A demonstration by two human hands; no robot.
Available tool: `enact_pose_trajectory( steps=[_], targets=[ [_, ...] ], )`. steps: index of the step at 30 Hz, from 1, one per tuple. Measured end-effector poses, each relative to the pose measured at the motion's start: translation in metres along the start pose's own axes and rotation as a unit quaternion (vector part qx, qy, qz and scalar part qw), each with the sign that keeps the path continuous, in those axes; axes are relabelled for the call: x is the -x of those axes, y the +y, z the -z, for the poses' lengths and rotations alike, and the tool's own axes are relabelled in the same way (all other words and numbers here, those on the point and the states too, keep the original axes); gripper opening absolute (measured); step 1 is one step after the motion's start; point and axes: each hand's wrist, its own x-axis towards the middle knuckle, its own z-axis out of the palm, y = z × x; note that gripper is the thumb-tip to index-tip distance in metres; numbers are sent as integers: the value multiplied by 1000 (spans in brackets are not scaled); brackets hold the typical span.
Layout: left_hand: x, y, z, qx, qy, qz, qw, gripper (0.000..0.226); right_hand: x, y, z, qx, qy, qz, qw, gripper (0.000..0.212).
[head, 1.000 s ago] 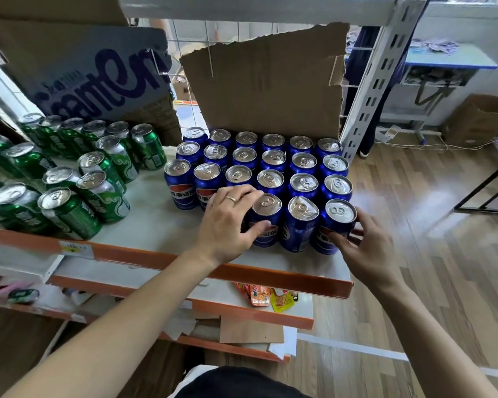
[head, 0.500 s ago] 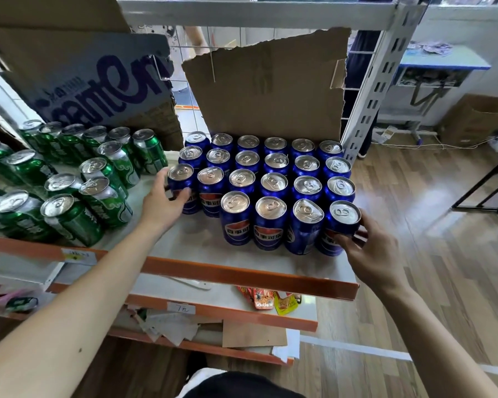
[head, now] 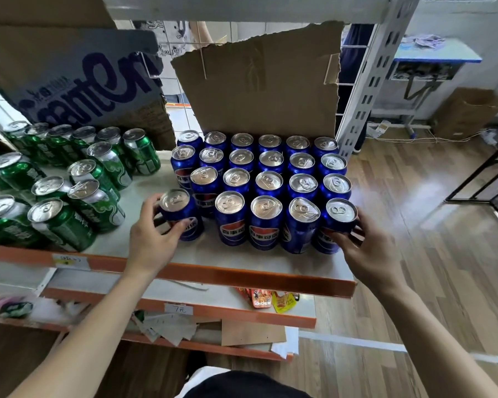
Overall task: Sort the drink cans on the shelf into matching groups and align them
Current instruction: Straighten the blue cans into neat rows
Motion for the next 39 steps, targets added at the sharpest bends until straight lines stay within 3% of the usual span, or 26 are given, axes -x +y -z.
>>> enact_pose_trajectory(
  steps=[3, 8, 13, 18, 27, 32, 34, 36, 39],
  targets=[
    [8, 4, -11, 8, -49, -12, 999, 62, 0, 0, -3, -2, -5, 8, 1000, 52],
    [7, 5, -17, 16, -50, 4, 999, 68, 1, 1, 1, -27, -18, 6, 999, 53],
    [13, 3, -24, 35, -82, 66, 994, 77, 6, 7, -2, -33, -16, -36, 999, 70],
    [11, 6, -29, -32, -56, 52, 997, 71, 4, 13, -8, 22, 10, -40, 999, 58],
    [9, 4, -26, -24, -60, 57, 996, 73, -5, 14, 4, 20, -66, -51, 996, 49],
    [5, -2, -25, -40, -85, 75, 993, 77, -3, 1, 10, 35, -72, -41, 996, 72],
    [6, 6, -22, -79, -51, 29, 995, 83, -4, -13, 13, 118, 4, 2, 993, 79],
    [7, 25, -23, -132, -6, -120, 984, 79, -9, -32, 12, 233, 44, 75, 969, 80],
    [2, 64, -36, -200, -50, -287, 935, 60, -23, -57, 1, 363, -34, 108, 925, 81]
  ],
)
